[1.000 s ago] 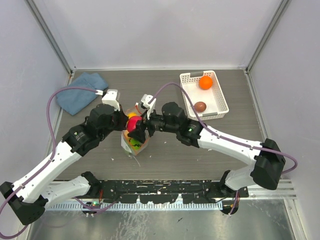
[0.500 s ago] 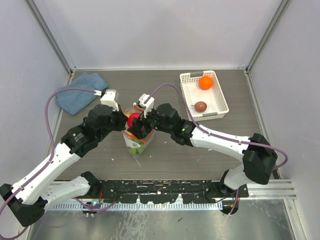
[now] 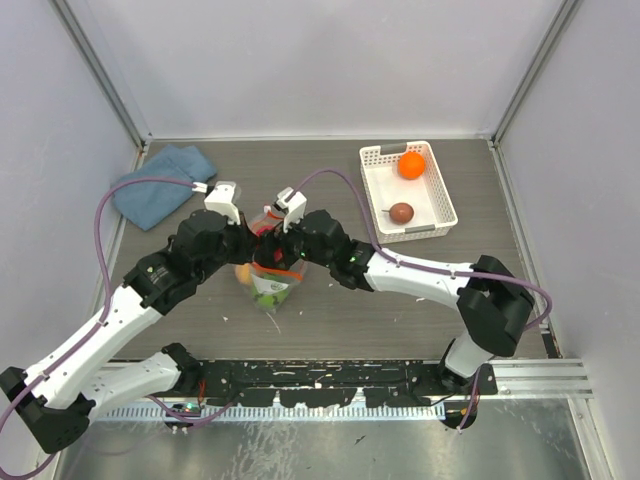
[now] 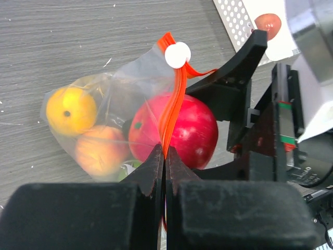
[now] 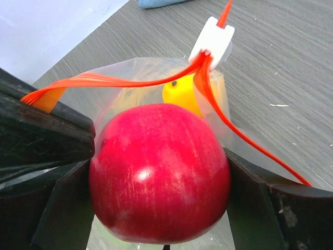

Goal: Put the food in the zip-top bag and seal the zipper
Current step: Place the fake fruit in the zipper food storage bag.

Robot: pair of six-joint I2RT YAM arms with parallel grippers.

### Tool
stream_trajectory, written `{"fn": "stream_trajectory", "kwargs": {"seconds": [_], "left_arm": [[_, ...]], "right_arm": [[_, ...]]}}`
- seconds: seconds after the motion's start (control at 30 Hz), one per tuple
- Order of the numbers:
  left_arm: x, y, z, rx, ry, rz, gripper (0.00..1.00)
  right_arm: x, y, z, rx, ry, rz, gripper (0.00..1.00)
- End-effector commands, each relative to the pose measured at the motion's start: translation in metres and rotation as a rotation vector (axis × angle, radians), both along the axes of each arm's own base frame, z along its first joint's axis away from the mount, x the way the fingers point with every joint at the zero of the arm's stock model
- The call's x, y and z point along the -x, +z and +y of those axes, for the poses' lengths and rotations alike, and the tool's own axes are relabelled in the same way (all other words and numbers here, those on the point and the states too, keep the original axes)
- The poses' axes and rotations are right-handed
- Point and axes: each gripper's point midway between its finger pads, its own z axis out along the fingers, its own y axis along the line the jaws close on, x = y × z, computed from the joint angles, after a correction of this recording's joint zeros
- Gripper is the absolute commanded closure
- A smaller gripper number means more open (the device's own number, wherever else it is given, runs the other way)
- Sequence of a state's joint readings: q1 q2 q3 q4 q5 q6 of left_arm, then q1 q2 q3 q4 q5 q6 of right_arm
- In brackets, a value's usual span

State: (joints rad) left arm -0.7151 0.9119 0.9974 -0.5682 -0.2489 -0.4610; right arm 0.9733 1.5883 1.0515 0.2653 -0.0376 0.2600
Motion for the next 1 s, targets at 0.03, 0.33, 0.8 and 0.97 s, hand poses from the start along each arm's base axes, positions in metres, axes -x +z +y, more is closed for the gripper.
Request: {"fn": "stream_trajectory", "kwargs": {"seconds": [0.03,0.33,0.8,0.97], "left_arm": [[-0.004,0.022,-0.014,0.084,-0.029,-0.055,1.0],[-0.007,0.018,-0.01,0.073,0.0,-0.052,1.0],[-0.01,0.016,-0.005,0.06,0.035,-0.05,1.0],[-0.012,0.014,0.001,0.046,0.067,-0.046,1.0]], "right_arm": [[-0.01,0.042,0.018,-0.144,-0.03,-0.009,0.24],[-0.01,0.045,0.022,-0.172,-0.039,0.034,0.11],[-0.003,0.055,0.019,-0.186,-0.025,0.053,0.0],[0.003,0.068,0.007,-0.167,-0.02,0.022,0.0]]}}
